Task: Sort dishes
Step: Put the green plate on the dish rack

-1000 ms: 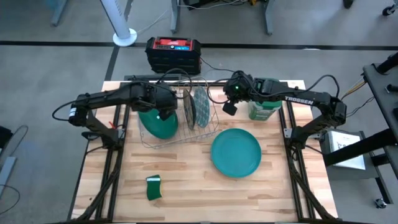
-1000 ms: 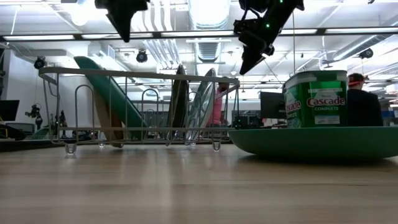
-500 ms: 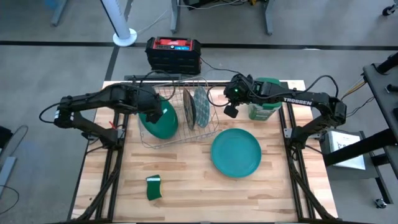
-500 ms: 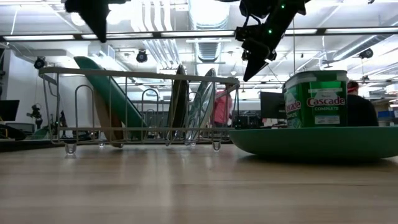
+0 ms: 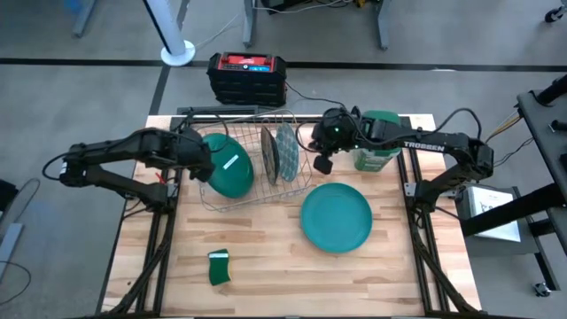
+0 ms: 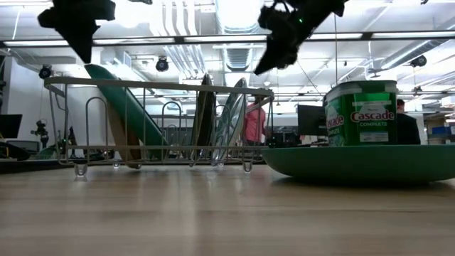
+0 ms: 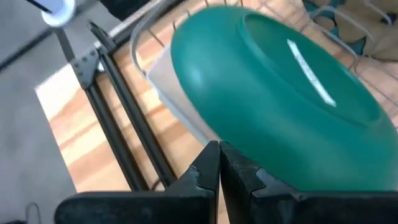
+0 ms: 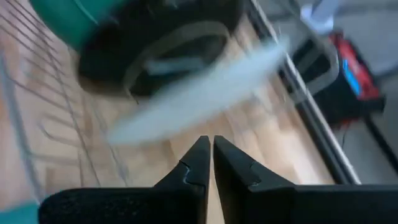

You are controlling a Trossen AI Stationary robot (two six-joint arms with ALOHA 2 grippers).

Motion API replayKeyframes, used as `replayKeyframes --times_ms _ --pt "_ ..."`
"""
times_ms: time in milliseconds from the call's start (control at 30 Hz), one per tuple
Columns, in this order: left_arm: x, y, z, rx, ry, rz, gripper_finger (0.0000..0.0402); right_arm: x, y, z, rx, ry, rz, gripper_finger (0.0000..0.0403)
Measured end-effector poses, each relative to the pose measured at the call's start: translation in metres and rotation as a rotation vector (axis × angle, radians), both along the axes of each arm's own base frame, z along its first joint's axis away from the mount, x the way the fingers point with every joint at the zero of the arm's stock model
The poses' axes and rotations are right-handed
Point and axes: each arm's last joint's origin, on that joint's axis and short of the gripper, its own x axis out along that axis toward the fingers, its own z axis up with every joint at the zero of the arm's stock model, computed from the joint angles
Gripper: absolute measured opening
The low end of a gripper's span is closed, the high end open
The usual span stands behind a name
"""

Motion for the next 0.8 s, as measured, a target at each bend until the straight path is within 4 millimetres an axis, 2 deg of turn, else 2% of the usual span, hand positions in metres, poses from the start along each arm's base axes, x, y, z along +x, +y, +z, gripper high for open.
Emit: replayKeyframes --times_ms 300,400,567,800 --pt "-0.017 -0.003 -0.016 -0.066 -0.001 0.030 0.0000 0.029 0.040 0.018 -0.146 -0.252 0.166 0.0105" --pt "-0.019 -0.003 -0.026 -0.067 0.026 0.033 0.0000 0.047 0.053 0.015 -0.168 -0.346 0.204 0.0137" --pt "-0.016 -0.002 -0.038 -0.051 0.040 0.034 0.0000 0.082 0.070 -0.005 -0.186 -0.393 0.242 0.0182" --pt "-0.006 -0.001 -0.035 0.007 -0.018 -0.032 0.0000 0.131 0.087 -0.022 -0.184 -0.382 0.205 0.0221"
